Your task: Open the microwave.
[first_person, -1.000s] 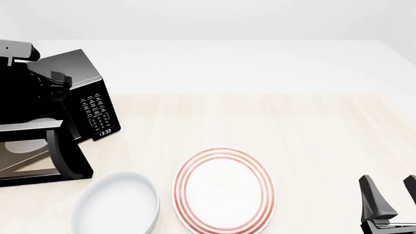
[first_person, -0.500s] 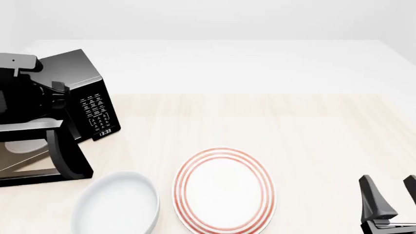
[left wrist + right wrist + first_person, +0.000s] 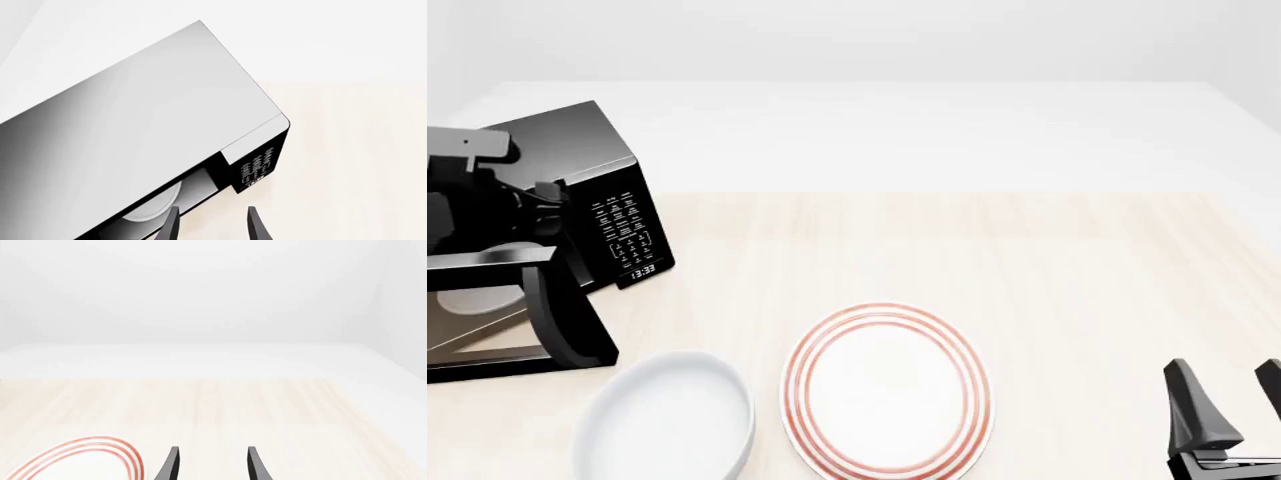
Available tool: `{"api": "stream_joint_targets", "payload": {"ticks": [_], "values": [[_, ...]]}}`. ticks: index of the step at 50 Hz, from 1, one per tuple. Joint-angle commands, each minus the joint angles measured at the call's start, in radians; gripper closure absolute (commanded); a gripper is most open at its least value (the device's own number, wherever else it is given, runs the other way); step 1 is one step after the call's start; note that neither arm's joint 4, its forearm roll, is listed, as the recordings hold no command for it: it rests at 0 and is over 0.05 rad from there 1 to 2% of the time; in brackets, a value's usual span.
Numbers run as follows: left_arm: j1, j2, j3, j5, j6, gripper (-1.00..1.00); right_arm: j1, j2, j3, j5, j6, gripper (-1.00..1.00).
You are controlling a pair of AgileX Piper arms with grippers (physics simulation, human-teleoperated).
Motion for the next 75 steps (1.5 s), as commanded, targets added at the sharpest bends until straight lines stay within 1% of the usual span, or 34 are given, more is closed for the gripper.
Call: {"api": "stream_joint_targets", "payload": {"ticks": [1,30,44,49,75], "values": [[0.024,0.028,0.002,-0.016,0.007,-1.00,0.000,0.000,0.000,0.000,0.000,-1.00],[0.054,0.074,0.034,-0.063,0.013,-1.00,0.000,0.000,0.000,0.000,0.000,-1.00],[0.077,0.037,0.064,-0.056,0.019,-1.00,0.000,0.002,-0.005,0.003,-0.001,-1.00],[0.071,0.034,0.076,-0.059,0.016,-1.00,0.000,0.002,0.001,-0.003,-0.001,-1.00],[0.072,-0.015,0.080,-0.022,0.023,-1.00,0.000,-0.002,0.000,0.002,0.000,-1.00]]}}
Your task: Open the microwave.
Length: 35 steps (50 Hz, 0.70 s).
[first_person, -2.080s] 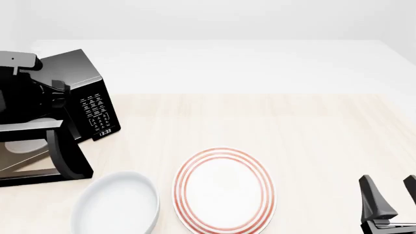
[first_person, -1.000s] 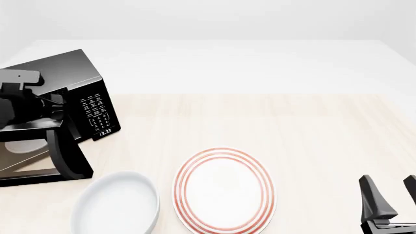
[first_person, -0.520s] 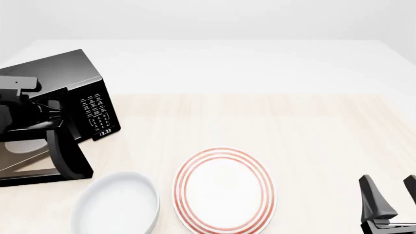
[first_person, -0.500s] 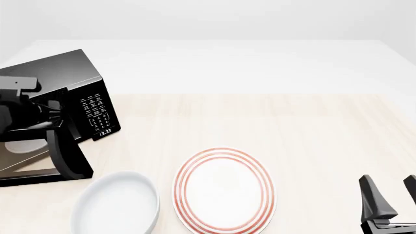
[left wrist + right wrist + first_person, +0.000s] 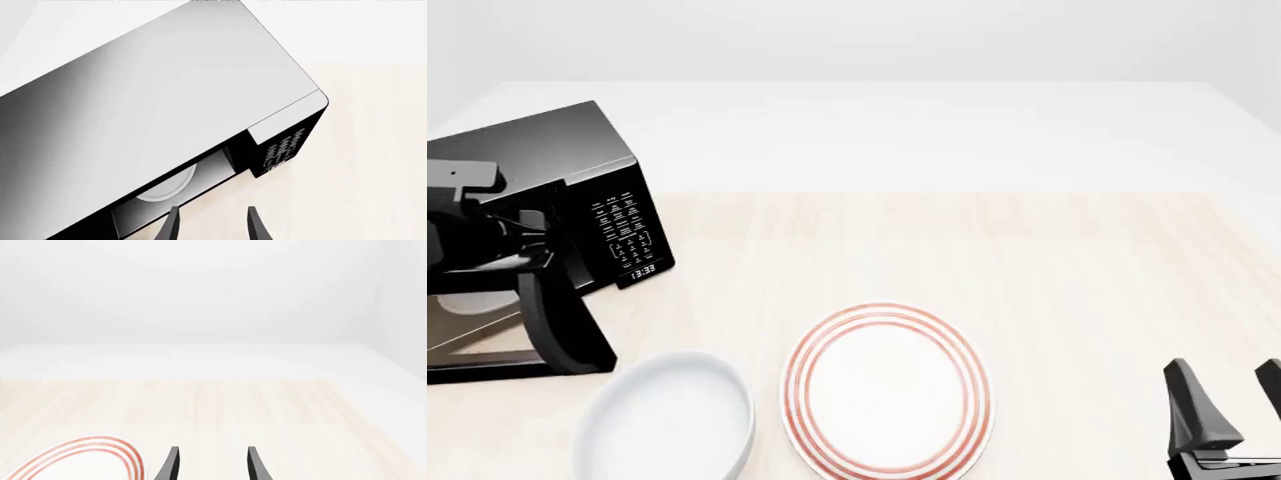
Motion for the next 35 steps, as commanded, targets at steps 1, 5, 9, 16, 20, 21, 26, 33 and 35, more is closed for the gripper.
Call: {"api": "stream_joint_targets", "payload": {"ticks": [1,5,9,16,20,21,26,33,35], "values": [[-0.003,-0.029,0.004,0.016,0.000,-1.00,0.000,-0.001,0.000,0.001,0.000,-1.00],[-0.009,-0.032,0.004,0.019,-0.001,-1.00,0.000,-0.001,0.000,0.001,0.000,-1.00],[-0.012,-0.039,0.008,0.020,-0.001,-1.00,0.000,-0.001,-0.001,0.001,0.000,-1.00],[-0.006,-0.063,0.035,0.023,-0.005,-1.00,0.000,0.001,-0.001,0.000,0.000,-1.00],[0.002,-0.075,0.052,0.021,-0.005,-1.00,0.000,0.001,-0.001,0.000,0.000,-1.00],[0.004,-0.078,0.060,0.016,-0.005,-1.00,0.000,0.001,-0.001,0.000,0.000,-1.00],[0.011,-0.089,0.090,0.004,-0.011,-1.00,0.000,0.001,-0.001,0.000,0.000,-1.00],[0.024,-0.106,0.098,0.014,-0.005,-1.00,0.000,0.001,-0.001,0.000,0.000,-1.00],[0.024,-0.108,0.102,0.012,-0.005,-1.00,0.000,0.001,-0.001,0.000,0.000,-1.00]]}}
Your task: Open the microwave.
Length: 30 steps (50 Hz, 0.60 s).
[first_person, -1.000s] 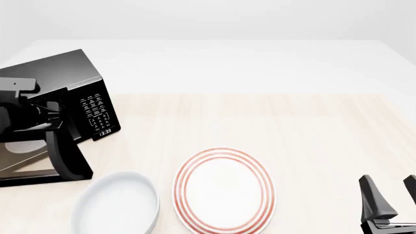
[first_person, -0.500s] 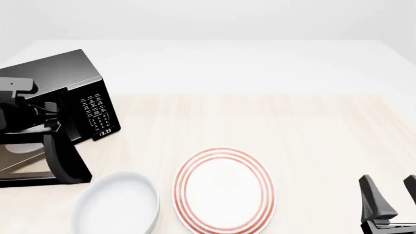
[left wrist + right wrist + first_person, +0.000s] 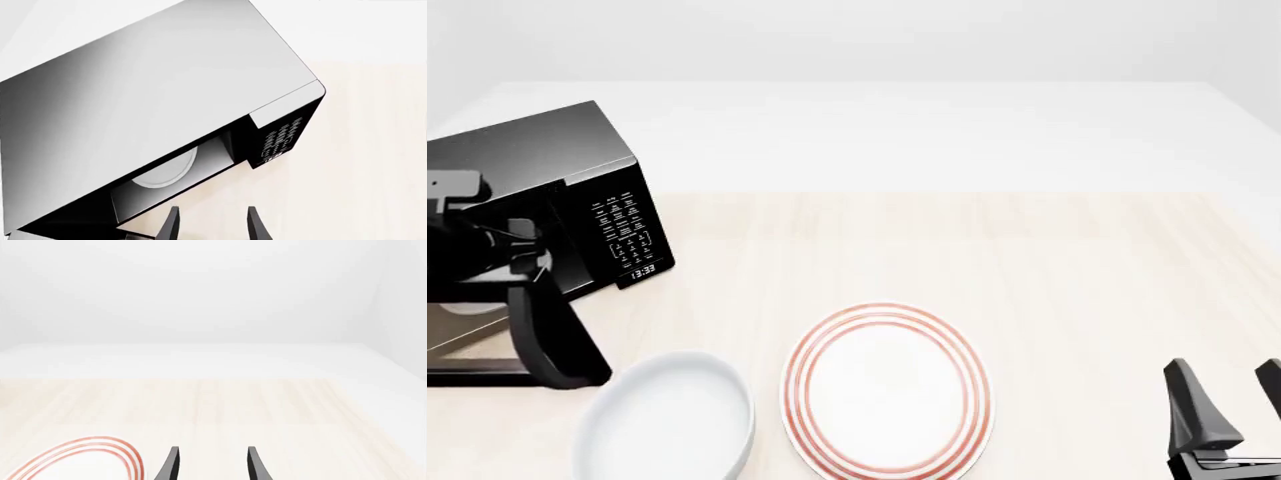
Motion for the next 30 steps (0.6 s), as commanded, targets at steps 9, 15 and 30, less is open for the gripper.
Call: {"api": "stream_joint_targets", "payload": {"ticks": [9,15,30], "values": [[0.018,-0.035,0.051,0.008,0.003,-1.00,0.000,0.000,0.000,0.000,0.000,-1.00],[0.023,-0.055,0.057,0.018,0.007,-1.00,0.000,0.000,0.000,0.000,0.000,-1.00],[0.038,-0.114,0.094,0.045,0.017,-1.00,0.000,0.000,0.000,0.000,0.000,-1.00]]}}
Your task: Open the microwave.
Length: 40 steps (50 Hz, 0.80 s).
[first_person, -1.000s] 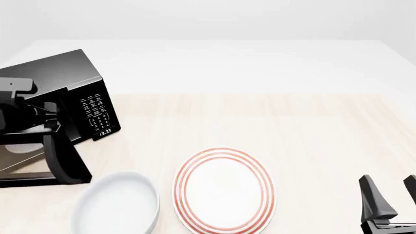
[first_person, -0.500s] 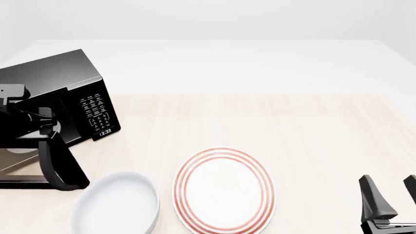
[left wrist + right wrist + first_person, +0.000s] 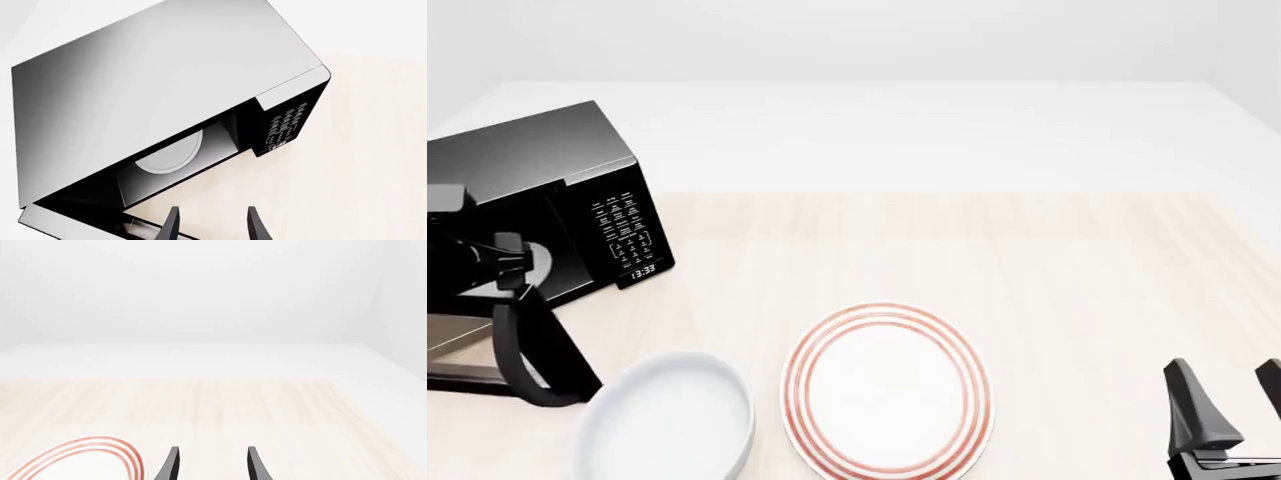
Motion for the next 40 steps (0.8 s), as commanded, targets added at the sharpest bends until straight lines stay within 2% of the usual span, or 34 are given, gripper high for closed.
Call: {"api": "stream_joint_targets", "payload": {"ticks": [1,40], "values": [[0.014,-0.037,0.036,0.021,0.006,-1.00,0.000,0.000,0.000,0.000,0.000,-1.00],[0.051,-0.170,0.117,0.083,0.010,-1.00,0.000,0.000,0.000,0.000,0.000,-1.00]]}}
